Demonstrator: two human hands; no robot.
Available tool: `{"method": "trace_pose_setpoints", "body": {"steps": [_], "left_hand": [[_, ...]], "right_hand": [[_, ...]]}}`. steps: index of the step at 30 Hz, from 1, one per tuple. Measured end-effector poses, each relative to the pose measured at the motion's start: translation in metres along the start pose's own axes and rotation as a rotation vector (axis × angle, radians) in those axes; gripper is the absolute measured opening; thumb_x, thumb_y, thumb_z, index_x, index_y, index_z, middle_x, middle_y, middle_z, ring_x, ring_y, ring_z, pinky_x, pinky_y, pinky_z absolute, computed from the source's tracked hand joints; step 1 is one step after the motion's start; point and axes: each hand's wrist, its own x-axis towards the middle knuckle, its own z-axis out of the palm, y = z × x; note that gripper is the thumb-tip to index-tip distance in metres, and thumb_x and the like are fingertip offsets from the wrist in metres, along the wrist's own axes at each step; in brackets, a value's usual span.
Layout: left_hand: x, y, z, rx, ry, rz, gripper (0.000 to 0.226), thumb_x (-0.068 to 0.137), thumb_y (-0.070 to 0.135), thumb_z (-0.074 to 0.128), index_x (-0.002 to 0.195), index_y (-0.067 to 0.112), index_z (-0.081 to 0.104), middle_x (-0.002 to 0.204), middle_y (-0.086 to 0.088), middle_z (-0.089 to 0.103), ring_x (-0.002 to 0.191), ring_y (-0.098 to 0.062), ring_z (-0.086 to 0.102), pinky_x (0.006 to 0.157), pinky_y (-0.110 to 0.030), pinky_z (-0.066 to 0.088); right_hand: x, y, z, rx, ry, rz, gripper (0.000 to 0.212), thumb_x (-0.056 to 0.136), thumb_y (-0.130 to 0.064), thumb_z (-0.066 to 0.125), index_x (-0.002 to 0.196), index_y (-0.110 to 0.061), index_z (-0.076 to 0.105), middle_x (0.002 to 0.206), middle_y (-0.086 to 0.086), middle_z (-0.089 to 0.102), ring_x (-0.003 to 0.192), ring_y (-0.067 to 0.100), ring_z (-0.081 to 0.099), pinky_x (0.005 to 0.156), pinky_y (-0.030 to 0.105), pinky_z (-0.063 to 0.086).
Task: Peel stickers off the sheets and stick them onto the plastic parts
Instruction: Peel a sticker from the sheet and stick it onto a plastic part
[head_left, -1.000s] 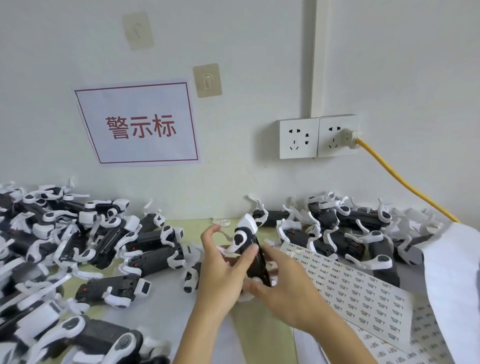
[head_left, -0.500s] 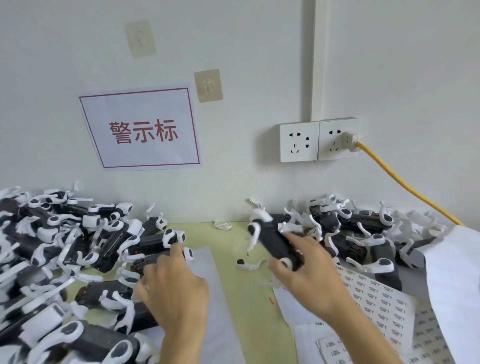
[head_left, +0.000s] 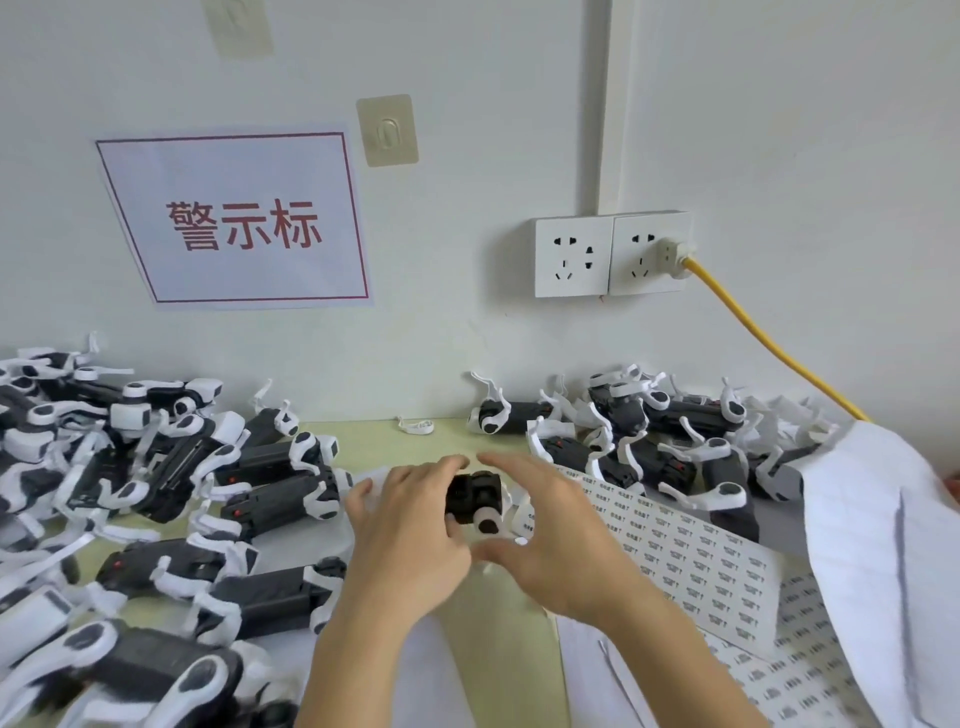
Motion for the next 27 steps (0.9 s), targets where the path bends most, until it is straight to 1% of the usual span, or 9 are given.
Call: {"method": "trace_pose_setpoints", "body": {"steps": [2, 5, 8, 10, 15, 18, 21, 24, 27], "left_hand": [[0.001, -0.009, -0.002, 0.024, 0.011, -0.059, 0.051, 0.093, 0.014, 0.052, 0.133, 0.045, 0.046, 0.123, 0.026, 0.053, 0.126, -0.006, 0.036, 0.111, -0.048, 0.007], [0.002, -0.014, -0.005, 0.040, 0.057, -0.123, 0.053, 0.091, 0.006, 0.055, 0.128, 0.044, 0.051, 0.116, 0.023, 0.056, 0.121, -0.008, 0.040, 0.110, -0.050, 0.009], [0.003, -0.010, -0.005, 0.055, 0.055, -0.140, 0.059, 0.084, -0.001, 0.051, 0.125, 0.042, 0.051, 0.112, 0.021, 0.054, 0.122, -0.008, 0.042, 0.112, -0.053, 0.008], [0.003, -0.004, -0.004, 0.053, 0.019, -0.153, 0.056, 0.080, 0.003, 0.049, 0.124, 0.038, 0.048, 0.111, 0.019, 0.050, 0.123, -0.010, 0.043, 0.114, -0.056, 0.008], [0.001, 0.008, -0.005, -0.021, 0.020, -0.180, 0.047, 0.080, 0.014, 0.052, 0.124, 0.029, 0.049, 0.111, 0.010, 0.048, 0.128, -0.017, 0.043, 0.116, -0.059, 0.002], [0.000, 0.017, -0.003, -0.069, 0.121, -0.152, 0.055, 0.081, 0.004, 0.051, 0.132, 0.024, 0.049, 0.133, 0.009, 0.052, 0.149, -0.014, 0.021, 0.117, -0.058, -0.001], [-0.004, 0.036, 0.000, -0.159, 0.254, -0.129, 0.052, 0.081, -0.003, 0.051, 0.128, 0.019, 0.055, 0.134, 0.003, 0.056, 0.151, -0.017, 0.021, 0.117, -0.056, 0.002], [-0.013, 0.060, 0.006, -0.198, 0.282, -0.029, 0.046, 0.081, -0.004, 0.052, 0.121, 0.018, 0.060, 0.127, 0.000, 0.060, 0.144, -0.020, 0.037, 0.116, -0.054, 0.009], [-0.024, 0.079, 0.013, -0.198, 0.219, 0.072, 0.036, 0.082, 0.001, 0.052, 0.110, 0.023, 0.060, 0.106, 0.010, 0.058, 0.114, -0.015, 0.055, 0.111, -0.048, 0.023]], "right_hand": [[0.000, -0.001, -0.016, -0.026, 0.050, 0.080, 0.057, 0.085, -0.025, 0.078, 0.137, -0.030, 0.055, 0.124, -0.022, 0.056, 0.114, -0.010, 0.049, 0.100, 0.009, 0.038], [-0.003, -0.002, -0.056, -0.133, 0.136, 0.228, 0.028, 0.091, -0.022, 0.071, 0.119, -0.027, 0.069, 0.095, -0.015, 0.069, 0.086, -0.002, 0.063, 0.076, 0.018, 0.053], [-0.015, 0.003, -0.102, -0.330, 0.132, 0.363, 0.009, 0.092, -0.022, 0.067, 0.093, -0.025, 0.075, 0.065, -0.010, 0.067, 0.051, 0.001, 0.058, 0.046, 0.011, 0.040], [-0.030, 0.007, -0.123, -0.434, 0.093, 0.454, 0.013, 0.091, -0.022, 0.067, 0.080, -0.023, 0.073, 0.051, -0.009, 0.060, 0.042, 0.002, 0.055, 0.040, 0.011, 0.036], [-0.048, 0.021, -0.127, -0.671, 0.082, 0.622, 0.015, 0.086, -0.027, 0.071, 0.085, -0.012, 0.068, 0.077, 0.001, 0.064, 0.069, 0.019, 0.062, 0.061, 0.032, 0.051], [-0.047, 0.028, -0.121, -0.700, 0.055, 0.682, 0.018, 0.079, -0.019, 0.071, 0.072, -0.007, 0.059, 0.075, 0.004, 0.058, 0.066, 0.024, 0.057, 0.060, 0.032, 0.047], [-0.049, 0.030, -0.119, -0.705, 0.032, 0.772, 0.015, 0.077, -0.020, 0.073, 0.079, -0.010, 0.061, 0.083, 0.004, 0.060, 0.074, 0.023, 0.062, 0.063, 0.032, 0.053], [-0.050, 0.028, -0.120, -0.696, 0.054, 0.835, 0.030, 0.076, -0.020, 0.076, 0.075, -0.011, 0.048, 0.076, 0.005, 0.057, 0.067, 0.019, 0.056, 0.049, 0.027, 0.040], [-0.050, 0.025, -0.123, -0.682, 0.033, 0.878, 0.048, 0.075, -0.025, 0.081, 0.073, -0.017, 0.034, 0.077, 0.003, 0.053, 0.064, 0.013, 0.047, 0.045, 0.025, 0.032]]}}
